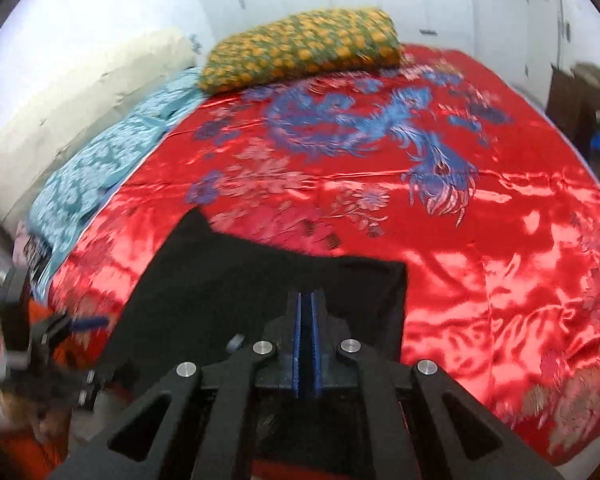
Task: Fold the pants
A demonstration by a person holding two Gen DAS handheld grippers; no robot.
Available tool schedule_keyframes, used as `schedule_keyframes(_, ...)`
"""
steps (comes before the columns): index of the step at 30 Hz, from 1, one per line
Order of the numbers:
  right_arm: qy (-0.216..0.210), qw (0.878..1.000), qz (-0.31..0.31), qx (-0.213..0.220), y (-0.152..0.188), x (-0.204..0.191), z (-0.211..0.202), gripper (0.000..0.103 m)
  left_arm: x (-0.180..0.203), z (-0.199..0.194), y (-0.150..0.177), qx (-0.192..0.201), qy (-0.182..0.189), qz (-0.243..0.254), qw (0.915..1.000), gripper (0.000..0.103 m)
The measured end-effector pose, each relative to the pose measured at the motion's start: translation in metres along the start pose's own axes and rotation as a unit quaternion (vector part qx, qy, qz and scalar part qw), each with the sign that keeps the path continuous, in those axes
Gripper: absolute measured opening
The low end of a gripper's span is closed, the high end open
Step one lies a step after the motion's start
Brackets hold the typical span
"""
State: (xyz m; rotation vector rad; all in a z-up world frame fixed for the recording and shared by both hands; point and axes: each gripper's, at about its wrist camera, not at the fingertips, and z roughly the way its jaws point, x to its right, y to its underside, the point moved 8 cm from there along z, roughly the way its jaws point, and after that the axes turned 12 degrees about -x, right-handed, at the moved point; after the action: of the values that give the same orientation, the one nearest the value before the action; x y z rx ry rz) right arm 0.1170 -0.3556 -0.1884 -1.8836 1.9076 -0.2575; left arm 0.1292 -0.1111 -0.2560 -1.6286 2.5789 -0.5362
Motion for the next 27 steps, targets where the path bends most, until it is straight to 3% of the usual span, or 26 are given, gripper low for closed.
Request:
schedule_keyframes(4, 0.028, 0.999, -0.010, -0.039, 0.050, -0.015, 0.014, 0.005, 0.002, 0.011, 0.006, -0.016, -0.022, 0.010, 0.9996, 0.095)
schedule_keyframes(6, 0.052, 0.996, 0.019, -0.069, 0.078, -0.003, 0.029, 0.006, 0.003, 0.021, 0.014, -0.029, -0.026, 0.012, 0.9992, 0.095)
schedule_keyframes(8, 0.050, 0.995, 0.046, -0.077, 0.095, 0.006, 0.035, 0.006, 0.001, 0.026, 0.019, -0.037, -0.019, 0.007, 0.9991, 0.099)
schedule_keyframes(11, 0.062, 0.994, 0.053, -0.073, 0.100, 0.008, 0.026, 0.005, -0.002, 0.024, 0.019, -0.038, -0.010, -0.004, 0.9992, 0.099)
schedule_keyframes(16, 0.081, 0.991, 0.071, -0.080, 0.111, 0.017, 0.019, 0.006, -0.001, 0.013, 0.019, -0.026, -0.026, 0.004, 0.9993, 0.098)
schedule_keyframes(22, 0.086, 0.992, 0.085, -0.026, 0.108, 0.017, -0.013, 0.007, -0.003, -0.001, 0.022, -0.012, -0.037, 0.004, 0.9992, 0.098)
schedule_keyframes(24, 0.097, 0.992, 0.083, -0.018, 0.107, 0.015, -0.016, 0.025, -0.005, -0.006, 0.022, -0.008, -0.041, 0.002, 0.9991, 0.098)
schedule_keyframes(25, 0.102, 0.991, 0.083, -0.017, 0.106, 0.014, -0.017, 0.052, -0.006, -0.009, 0.022, -0.003, -0.043, 0.001, 0.9991, 0.098)
schedule_keyframes(26, 0.111, 0.990, 0.083, -0.012, 0.105, 0.013, -0.019, 0.073, -0.007, -0.011, 0.020, -0.001, -0.044, 0.000, 0.9990, 0.098)
schedule_keyframes(27, 0.118, 0.990, 0.081, -0.003, 0.104, 0.011, -0.022, 0.076, -0.008, -0.013, 0.022, 0.001, -0.045, -0.001, 0.9990, 0.098)
